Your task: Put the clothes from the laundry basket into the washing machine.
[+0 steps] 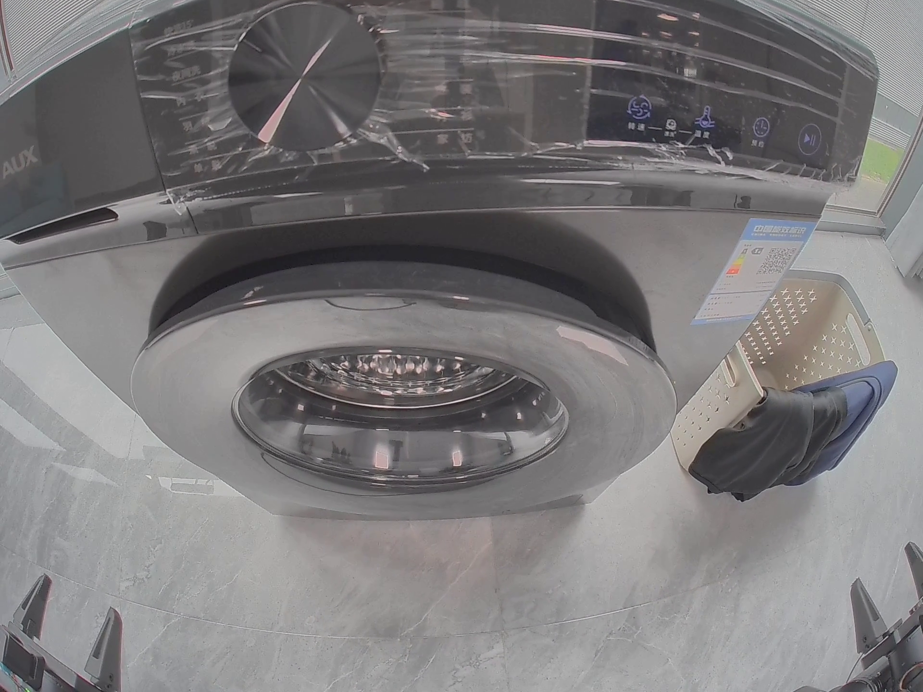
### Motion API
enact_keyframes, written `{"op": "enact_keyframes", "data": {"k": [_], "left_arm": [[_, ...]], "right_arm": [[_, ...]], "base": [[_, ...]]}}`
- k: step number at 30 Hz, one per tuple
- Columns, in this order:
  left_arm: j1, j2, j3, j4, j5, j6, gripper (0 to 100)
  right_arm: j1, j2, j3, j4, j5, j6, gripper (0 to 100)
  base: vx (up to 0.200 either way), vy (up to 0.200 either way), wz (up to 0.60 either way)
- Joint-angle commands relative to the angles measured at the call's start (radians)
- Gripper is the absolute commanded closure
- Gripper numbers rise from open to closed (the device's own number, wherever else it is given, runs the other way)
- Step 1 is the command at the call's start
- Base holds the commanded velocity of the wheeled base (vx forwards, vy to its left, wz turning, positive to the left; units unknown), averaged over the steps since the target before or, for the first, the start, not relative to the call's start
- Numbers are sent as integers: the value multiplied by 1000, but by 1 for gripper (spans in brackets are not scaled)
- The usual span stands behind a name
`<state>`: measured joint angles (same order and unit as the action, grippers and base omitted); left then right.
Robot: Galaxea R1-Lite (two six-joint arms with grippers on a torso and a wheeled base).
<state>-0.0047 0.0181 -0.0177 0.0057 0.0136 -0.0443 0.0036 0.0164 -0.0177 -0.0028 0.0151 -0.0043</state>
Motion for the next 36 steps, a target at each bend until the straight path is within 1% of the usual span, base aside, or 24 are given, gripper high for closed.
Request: {"op": "enact_keyframes", "data": {"k": [1, 15, 21, 33, 36], "left_arm": [[0, -15, 15, 0, 0, 0, 0], [0, -15, 15, -1, 0, 0, 0], [0, -15, 15, 0, 0, 0, 0], [0, -15, 15, 0, 0, 0, 0], [0, -15, 15, 0, 0, 0, 0]], "right_arm": [[1, -15, 18, 0, 0, 0, 0], [1, -15, 18, 0, 2, 0, 0], [-1, -15, 18, 0, 2, 0, 0], [-1, -15, 18, 0, 2, 0, 0], [-1, -15, 18, 0, 2, -2, 0]], "base": [[0, 0, 0], [0, 0, 0], [0, 0, 600], [0, 0, 0], [200, 0, 0]]}}
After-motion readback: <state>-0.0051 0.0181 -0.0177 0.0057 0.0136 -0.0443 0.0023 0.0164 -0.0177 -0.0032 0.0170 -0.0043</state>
